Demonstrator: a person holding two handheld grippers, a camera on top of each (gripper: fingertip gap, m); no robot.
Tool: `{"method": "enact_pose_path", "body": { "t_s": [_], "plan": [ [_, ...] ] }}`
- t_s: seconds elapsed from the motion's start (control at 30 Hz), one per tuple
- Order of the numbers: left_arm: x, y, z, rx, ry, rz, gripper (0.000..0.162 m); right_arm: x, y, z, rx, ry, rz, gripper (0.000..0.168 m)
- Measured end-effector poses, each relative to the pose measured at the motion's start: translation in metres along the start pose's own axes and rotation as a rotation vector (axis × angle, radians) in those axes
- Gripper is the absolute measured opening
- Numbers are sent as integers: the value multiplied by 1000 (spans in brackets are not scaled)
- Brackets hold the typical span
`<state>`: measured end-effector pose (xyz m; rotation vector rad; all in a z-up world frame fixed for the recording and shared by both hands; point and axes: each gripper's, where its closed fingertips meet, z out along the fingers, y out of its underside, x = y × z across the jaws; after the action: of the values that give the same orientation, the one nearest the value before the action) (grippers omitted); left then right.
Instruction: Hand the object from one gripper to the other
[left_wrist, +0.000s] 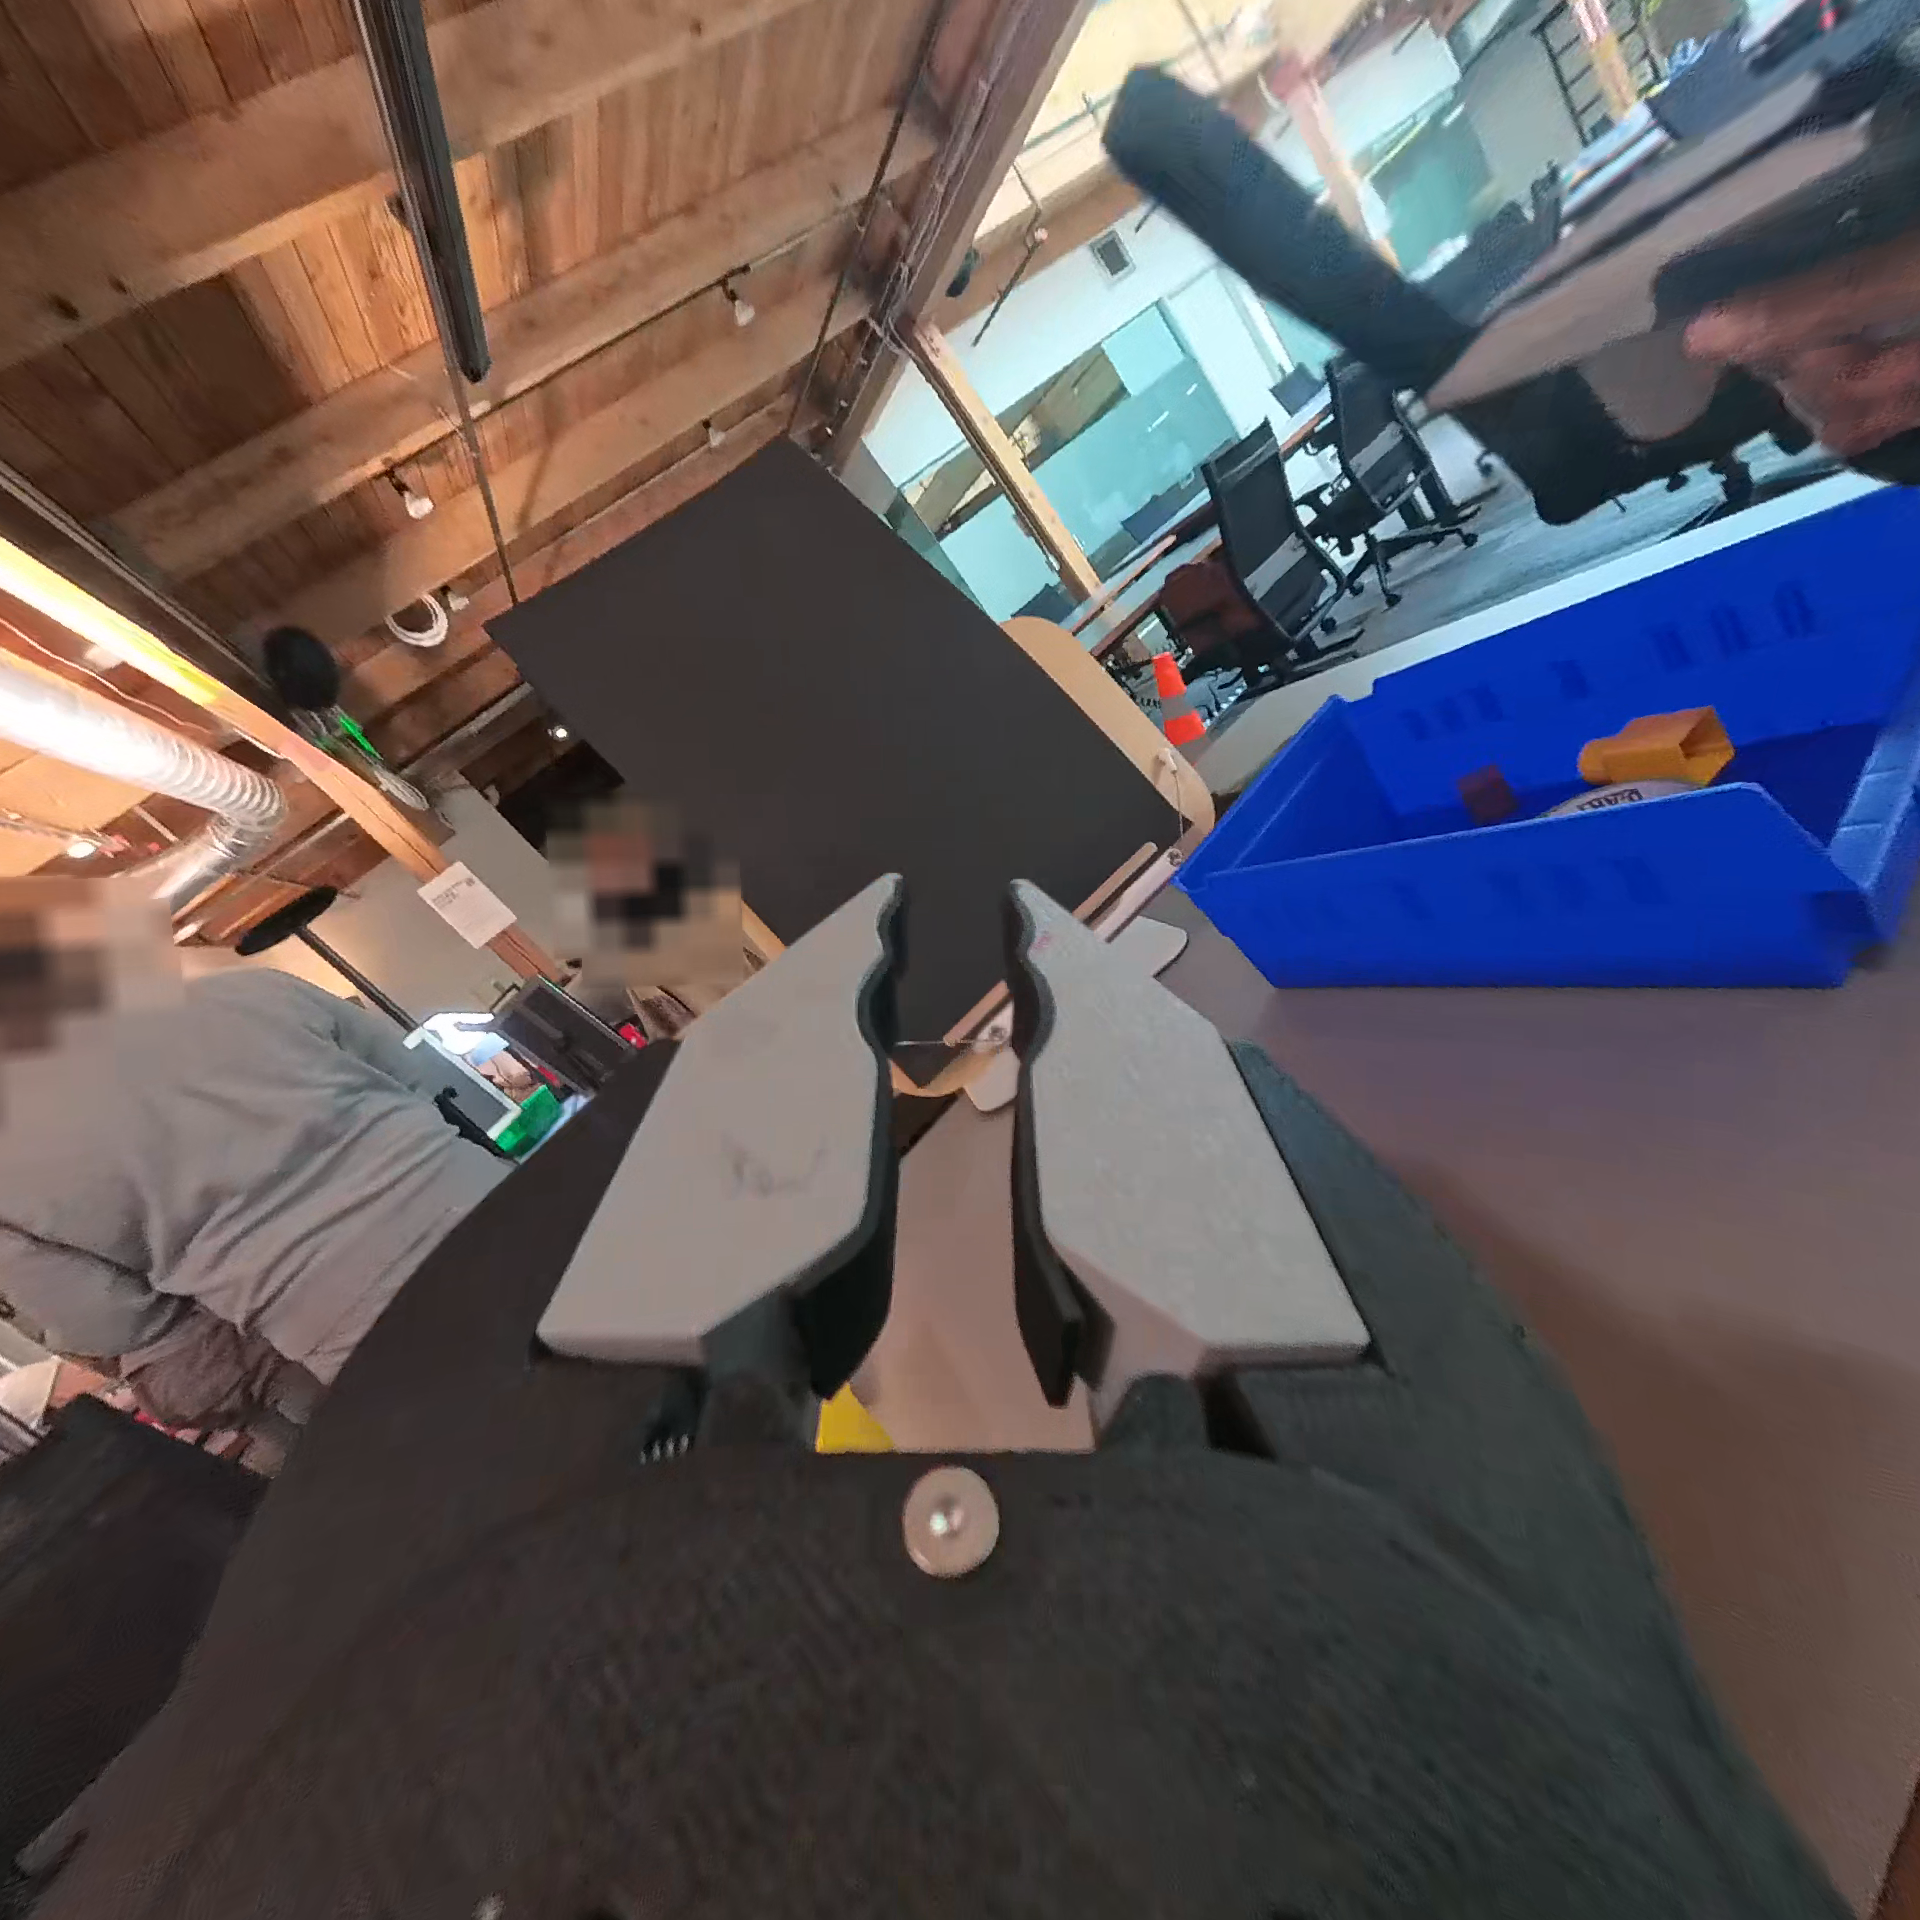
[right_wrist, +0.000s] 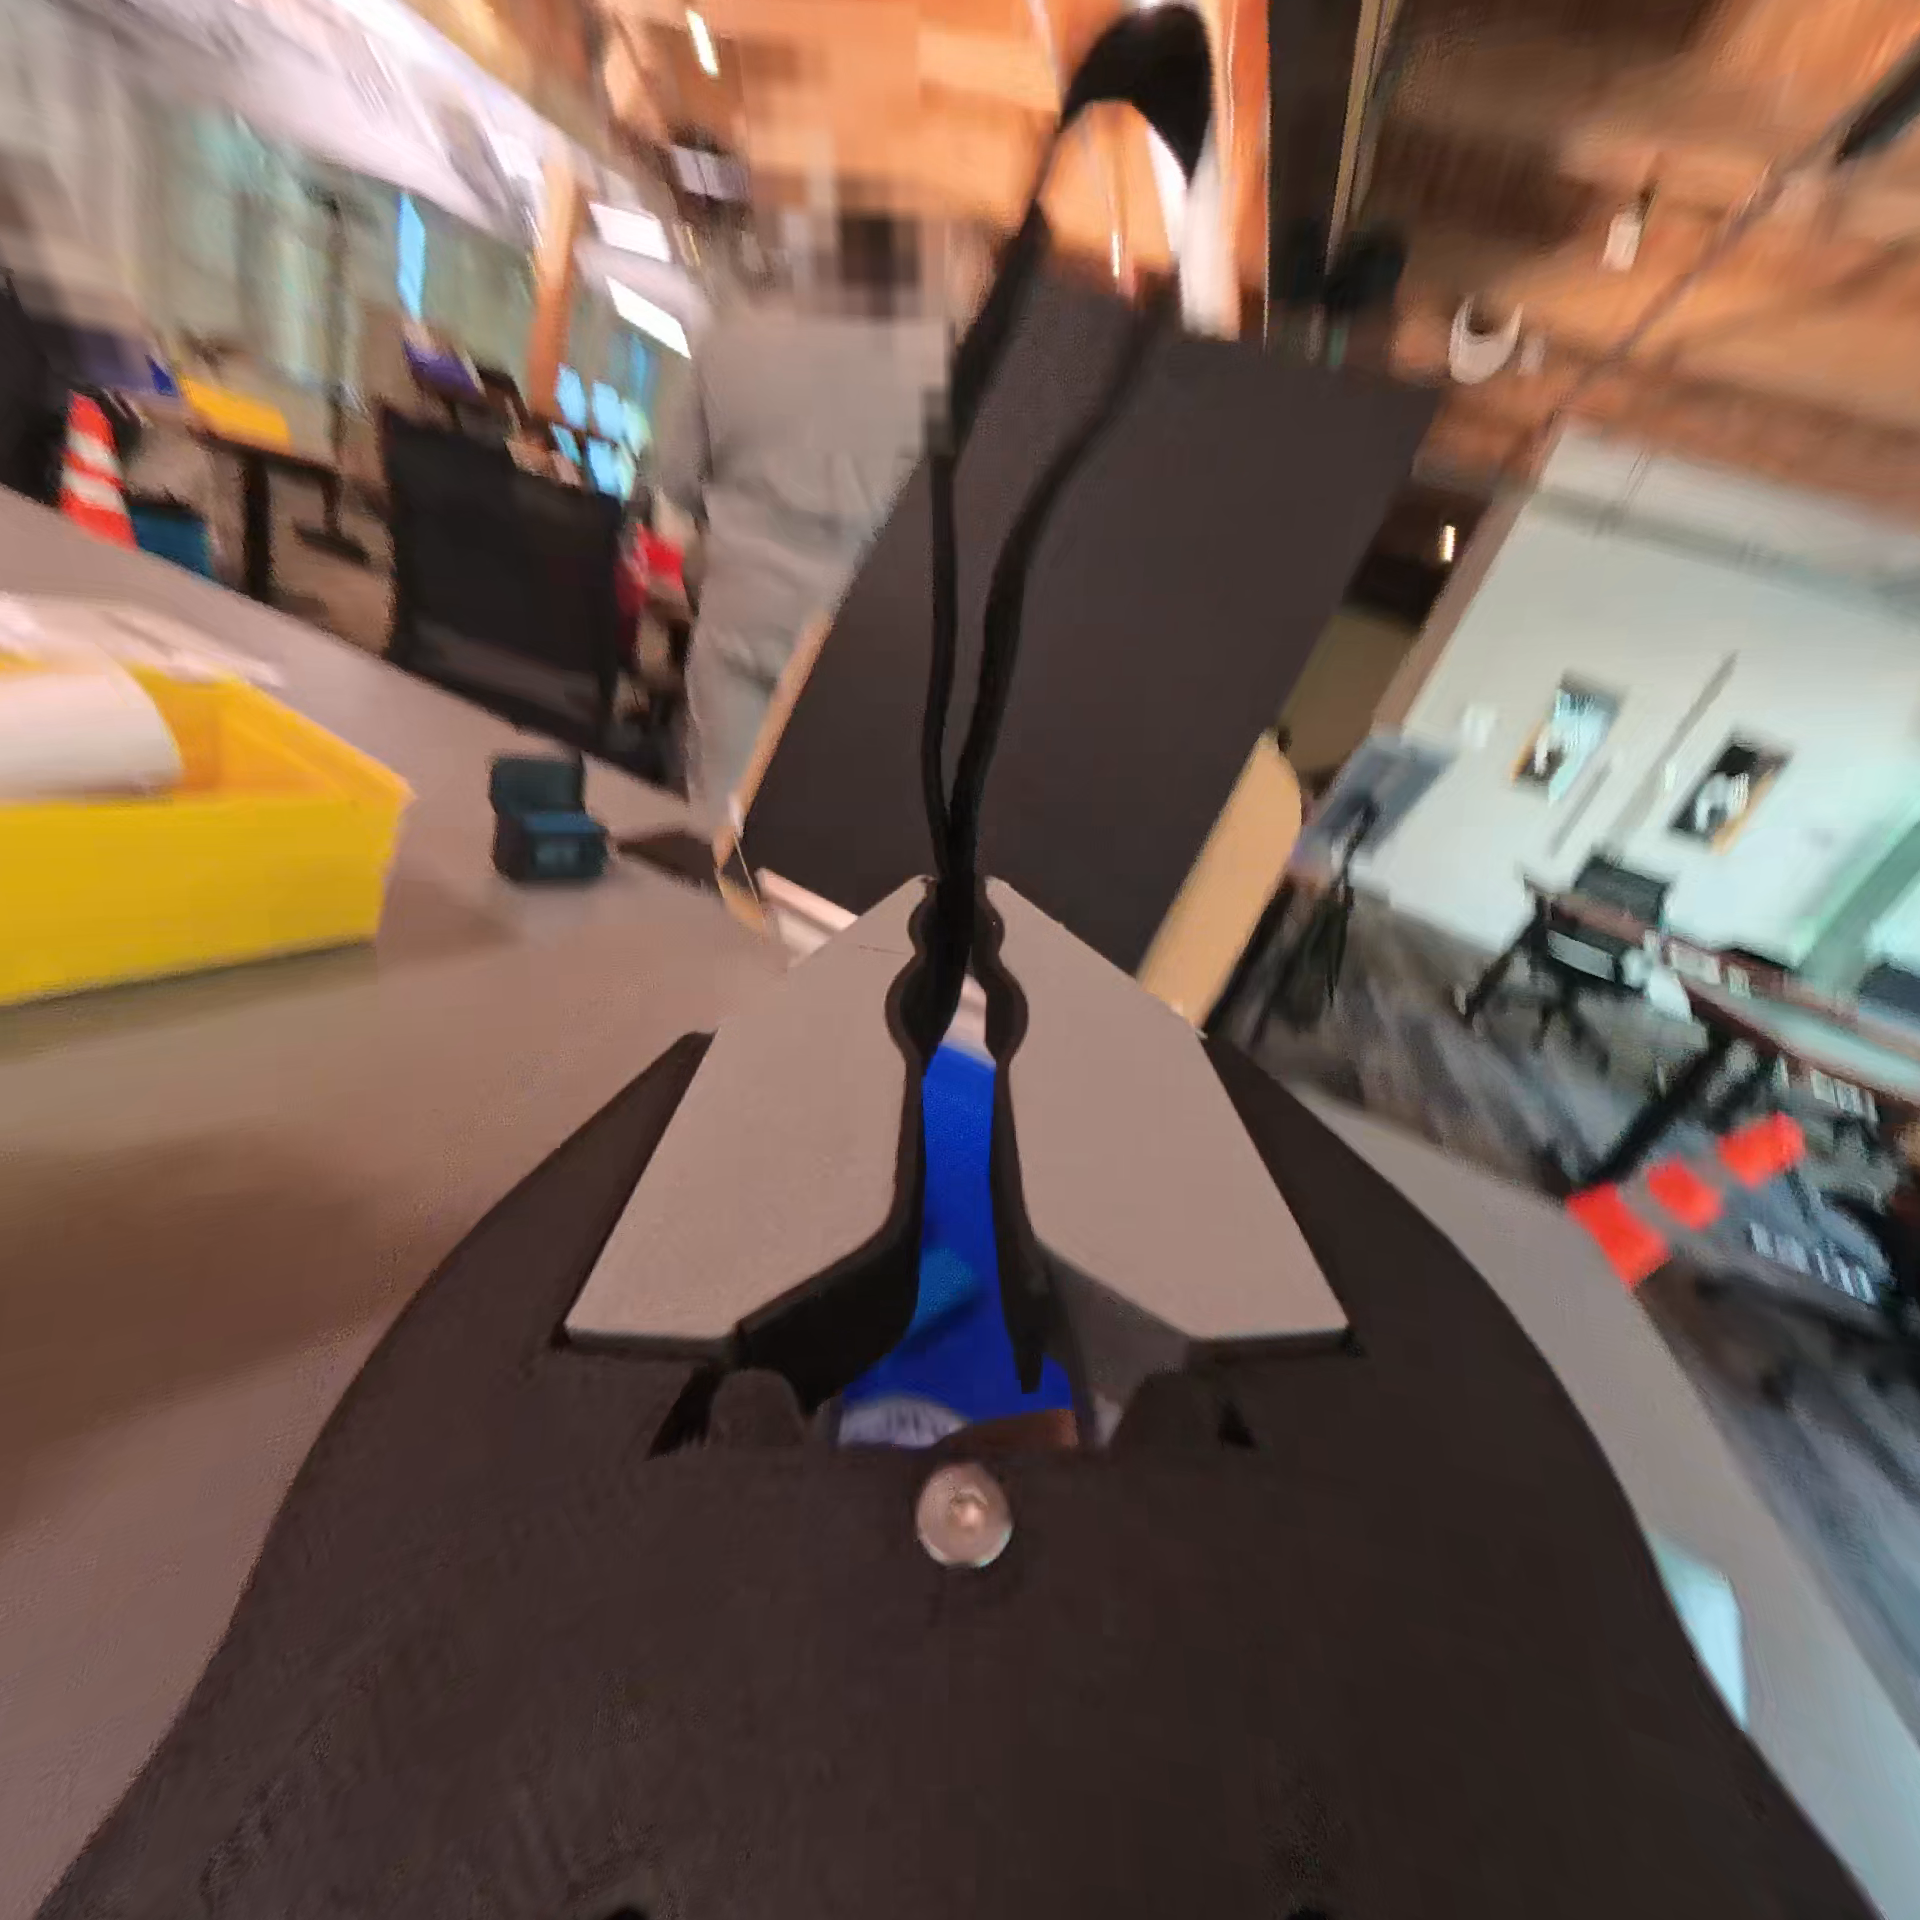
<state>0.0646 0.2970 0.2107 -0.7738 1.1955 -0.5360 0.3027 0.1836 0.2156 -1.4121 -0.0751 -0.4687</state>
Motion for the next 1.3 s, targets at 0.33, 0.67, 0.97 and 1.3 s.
{"method": "enact_pose_path", "body": {
  "t_s": [0.33,0.67,0.97,1.3],
  "plan": [
    [-31,64,4,-224,-8,-138,28,15,96,14,-434,14,108,61],
    [-114,187,-41,-545,-184,-392,51,-45,65,29,-332,-193,252,91],
    [-123,263,-60,-843,-322,-583,8,-12,34,46,-136,-26,669,103],
    [-83,298,-76,-1137,-200,-546,28,-34,28,41,-211,-283,839,118]
  ]
}}
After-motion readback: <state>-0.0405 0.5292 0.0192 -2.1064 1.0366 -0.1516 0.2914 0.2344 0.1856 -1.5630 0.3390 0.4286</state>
